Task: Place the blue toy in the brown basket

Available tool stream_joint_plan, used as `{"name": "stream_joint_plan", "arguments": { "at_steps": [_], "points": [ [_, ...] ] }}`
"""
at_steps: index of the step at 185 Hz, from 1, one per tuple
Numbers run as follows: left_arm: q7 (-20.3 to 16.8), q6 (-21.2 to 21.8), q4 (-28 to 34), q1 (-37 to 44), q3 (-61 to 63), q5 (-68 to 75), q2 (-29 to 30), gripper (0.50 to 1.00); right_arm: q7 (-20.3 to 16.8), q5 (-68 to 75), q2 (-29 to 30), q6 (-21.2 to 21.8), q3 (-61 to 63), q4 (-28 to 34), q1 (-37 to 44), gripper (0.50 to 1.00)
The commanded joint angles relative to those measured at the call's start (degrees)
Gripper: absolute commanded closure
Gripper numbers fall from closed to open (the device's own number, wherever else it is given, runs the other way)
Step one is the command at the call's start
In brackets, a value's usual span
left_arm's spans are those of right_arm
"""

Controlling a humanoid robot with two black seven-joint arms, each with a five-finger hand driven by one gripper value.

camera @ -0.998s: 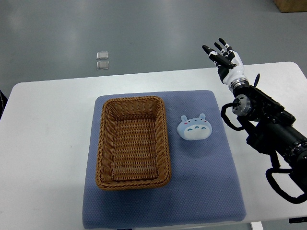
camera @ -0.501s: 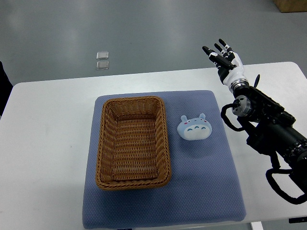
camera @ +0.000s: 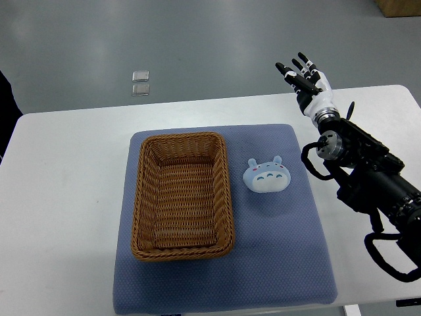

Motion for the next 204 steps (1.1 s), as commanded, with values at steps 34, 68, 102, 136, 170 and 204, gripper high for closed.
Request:
{"name": "stream_joint_plan", "arguments": {
  "at_steps": [34, 68, 102, 136, 170, 204],
  "points": [
    [0.0, 0.0, 0.0, 0.0, -0.12, -0.01, 0.0, 0.5, 0.03, -2.44, -5.57, -2.58, -2.14, 8.62, -1.77, 0.595],
    [0.0, 0.0, 0.0, -0.09, -0.39, -0.01, 0.0, 0.5, -0.06, -9.91, -12.08, -2.14, -8.03, 12.22, -1.94, 0.597],
    [0.0, 0.0, 0.0, -0.09, -0.48, -0.01, 0.0, 0.5, -0.06, -19.75, -20.42, -0.47, -17.25, 19.96, -2.21, 0.595],
    [0.0, 0.0, 0.0, -0.09, -0.39, -0.01, 0.0, 0.5, -0.15, -30.48, -24.3, 6.13, -21.48, 20.67, 0.08, 0.595],
    [0.0, 0.0, 0.0, -0.09, -0.56, -0.01, 0.0, 0.5, -0.15, -43.31, -27.81, 16.41, -23.06, 24.01, 2.8, 0.597],
    [0.0, 0.0, 0.0, -0.09, -0.56, -0.01, 0.0, 0.5, -0.23, -47.26, -32.03, 24.93, -27.98, 29.45, 6.06, 0.597]
  ]
}}
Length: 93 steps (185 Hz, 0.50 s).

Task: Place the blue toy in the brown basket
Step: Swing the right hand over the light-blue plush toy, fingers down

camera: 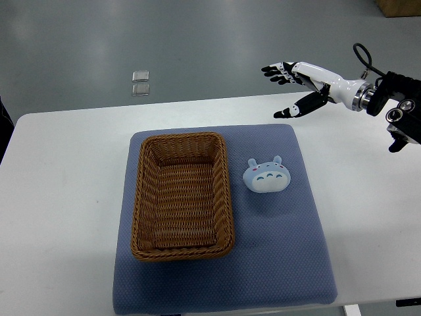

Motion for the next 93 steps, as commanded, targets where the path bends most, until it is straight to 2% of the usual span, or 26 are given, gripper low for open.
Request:
{"name": "stream_joint_plan", "arguments": {
  "at_steps": [1, 32, 77, 93],
  "points": [
    [-0.01, 0.0, 0.0, 0.0, 0.0, 0.0, 0.0, 0.5, -0.18, -1.45, -2.68, 4.89, -3.43, 3.54, 2.06, 0.597],
    [-0.01, 0.0, 0.0, 0.0, 0.0, 0.0, 0.0, 0.5, -0.53, -2.68, -5.24, 8.14, -10.46, 6.62, 4.78, 0.599],
    [-0.01, 0.0, 0.0, 0.0, 0.08, 0.0, 0.0, 0.5, -0.09, -2.07, -6.56, 14.64, -11.25, 7.67, 7.33, 0.599],
    [-0.01, 0.0, 0.0, 0.0, 0.08, 0.0, 0.0, 0.5, -0.35, -2.16, -5.85, 14.65, -11.43, 7.67, 6.72, 0.599]
  ]
}}
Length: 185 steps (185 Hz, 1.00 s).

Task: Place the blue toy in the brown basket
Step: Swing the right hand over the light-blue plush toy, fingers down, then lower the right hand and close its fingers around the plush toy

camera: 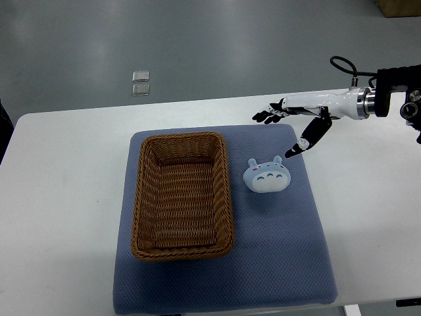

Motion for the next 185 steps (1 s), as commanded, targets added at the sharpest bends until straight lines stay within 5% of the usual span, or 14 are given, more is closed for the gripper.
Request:
{"name": "stream_joint_plan", "arguments": {
  "at_steps": [1, 18, 55, 117, 185],
  "points": [
    [0.01, 0.0, 0.01, 0.0, 0.02, 0.0, 0.0, 0.5, -0.13, 0.04, 0.57, 0.91, -0.09, 0.19, -0.49, 0.599],
    [0.01, 0.0, 0.01, 0.0, 0.02, 0.0, 0.0, 0.5, -0.39, -0.84, 1.8, -1.11, -0.62, 0.02, -1.63, 0.601],
    [0.01, 0.0, 0.01, 0.0, 0.02, 0.0, 0.0, 0.5, -0.39, -8.93, 3.99, -12.98, -6.59, -0.34, -2.24, 0.607],
    [0.01, 0.0, 0.01, 0.0, -0.07, 0.0, 0.0, 0.5, -0.04, -12.53, 4.0, -11.57, -8.0, 1.6, -1.63, 0.607],
    [0.01, 0.0, 0.01, 0.0, -0.07, 0.0, 0.0, 0.5, -0.39, -18.77, 5.75, -16.14, -10.46, 1.6, -2.33, 0.628]
  ]
}}
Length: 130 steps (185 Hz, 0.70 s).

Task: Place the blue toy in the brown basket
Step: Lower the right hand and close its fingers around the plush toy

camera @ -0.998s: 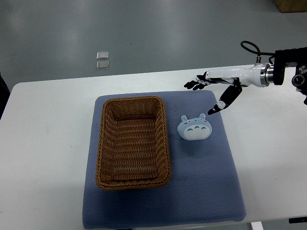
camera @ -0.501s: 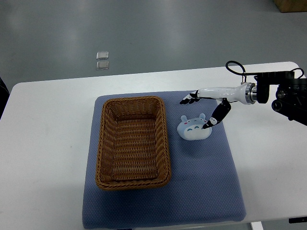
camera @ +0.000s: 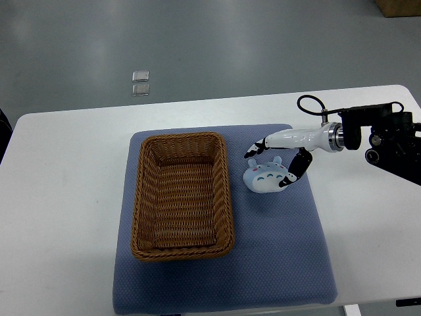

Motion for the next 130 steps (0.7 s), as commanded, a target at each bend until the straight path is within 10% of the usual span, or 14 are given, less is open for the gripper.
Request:
{"name": "stream_joint_plan", "arguments": {
  "at_steps": [1, 56, 130],
  "points": [
    [0.0, 0.0, 0.0, 0.0, -0.07, 0.0, 0.0, 0.5, -0.02, -0.6, 0.24, -0.93, -0.71, -0.01, -0.31, 0.628],
    [0.0, 0.0, 0.0, 0.0, -0.07, 0.0, 0.0, 0.5, -0.02, -0.96, 0.15, -2.43, -2.73, -0.1, -0.66, 0.636],
    [0.0, 0.0, 0.0, 0.0, -0.07, 0.0, 0.0, 0.5, 0.15, -0.43, 0.06, -1.81, -2.65, -0.01, -0.04, 0.863]
  ]
}}
